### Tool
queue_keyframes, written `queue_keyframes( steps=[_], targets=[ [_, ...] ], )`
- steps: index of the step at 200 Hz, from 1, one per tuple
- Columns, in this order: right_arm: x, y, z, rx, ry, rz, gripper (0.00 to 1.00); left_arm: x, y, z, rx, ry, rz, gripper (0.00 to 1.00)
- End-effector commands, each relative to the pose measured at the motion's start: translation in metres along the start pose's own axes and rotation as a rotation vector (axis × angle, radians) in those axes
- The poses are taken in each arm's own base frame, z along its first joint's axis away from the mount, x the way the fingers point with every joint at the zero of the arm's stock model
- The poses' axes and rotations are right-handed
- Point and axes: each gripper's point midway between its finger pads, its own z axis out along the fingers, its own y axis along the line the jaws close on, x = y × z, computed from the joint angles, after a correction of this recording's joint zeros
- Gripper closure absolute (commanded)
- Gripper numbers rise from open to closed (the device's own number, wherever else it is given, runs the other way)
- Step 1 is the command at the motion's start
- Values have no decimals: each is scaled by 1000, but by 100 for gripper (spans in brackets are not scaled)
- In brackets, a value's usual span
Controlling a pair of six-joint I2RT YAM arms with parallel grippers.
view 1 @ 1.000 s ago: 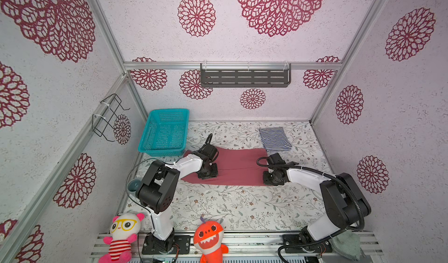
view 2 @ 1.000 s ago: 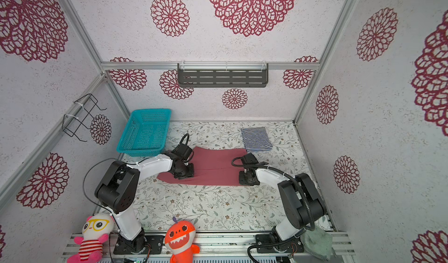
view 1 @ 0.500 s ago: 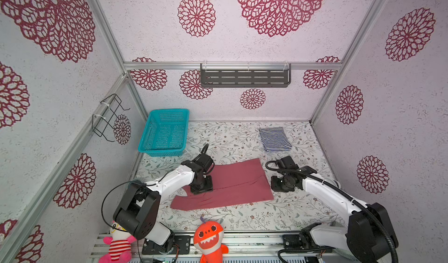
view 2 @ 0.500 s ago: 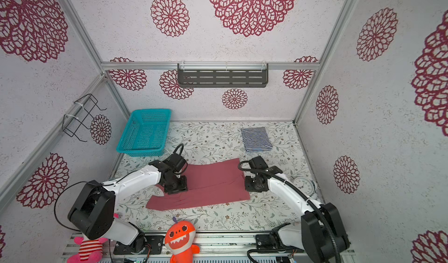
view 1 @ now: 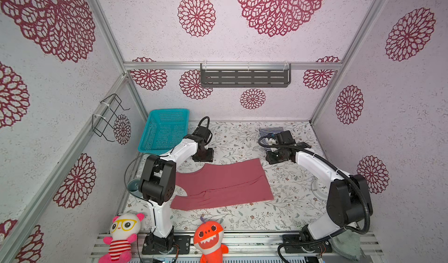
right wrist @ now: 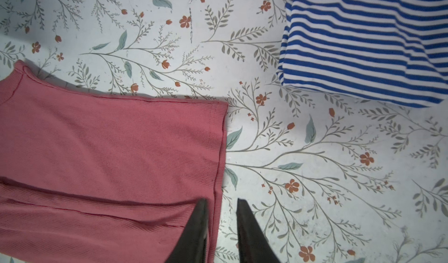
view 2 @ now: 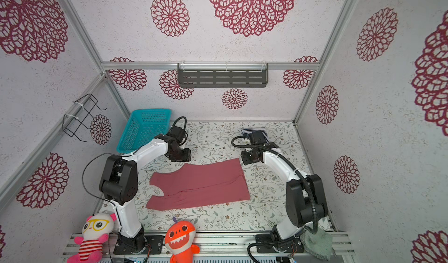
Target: Fold and stack the tank tops
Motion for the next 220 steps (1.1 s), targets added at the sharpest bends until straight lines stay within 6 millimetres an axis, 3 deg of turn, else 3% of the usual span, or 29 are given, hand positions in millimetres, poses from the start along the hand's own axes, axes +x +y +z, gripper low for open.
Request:
queue_keyframes(
  steps=[1, 30, 48, 74, 107, 145, 192, 220],
  targets=[
    [-8, -3, -2, -8, -9, -8, 74, -12, 1, 10, -12, -9, 130, 41],
    [-17, -7, 2, -40, -35, 46, 74, -5, 5, 22, -1, 29, 127, 42],
    [-22, -9, 7, -51, -37, 57, 74, 1, 5, 31, 3, 54, 116, 48],
    [-27, -17, 19, -16, -15, 53, 74, 10, 17, 40, -53, 93, 82, 54],
    [-36, -20, 42, -20, -13, 11, 75, 9, 17, 47, -54, 95, 77, 63],
    [-39, -14, 73, -71, 19, -17, 73, 6, 16, 49, -51, 94, 80, 74],
    [-35, 7, 93, -148, 37, -47, 65, 9, 15, 52, -56, 112, 87, 91],
    [-33, 7, 107, -152, 62, -43, 66, 7, 15, 52, -61, 114, 95, 93]
  ],
)
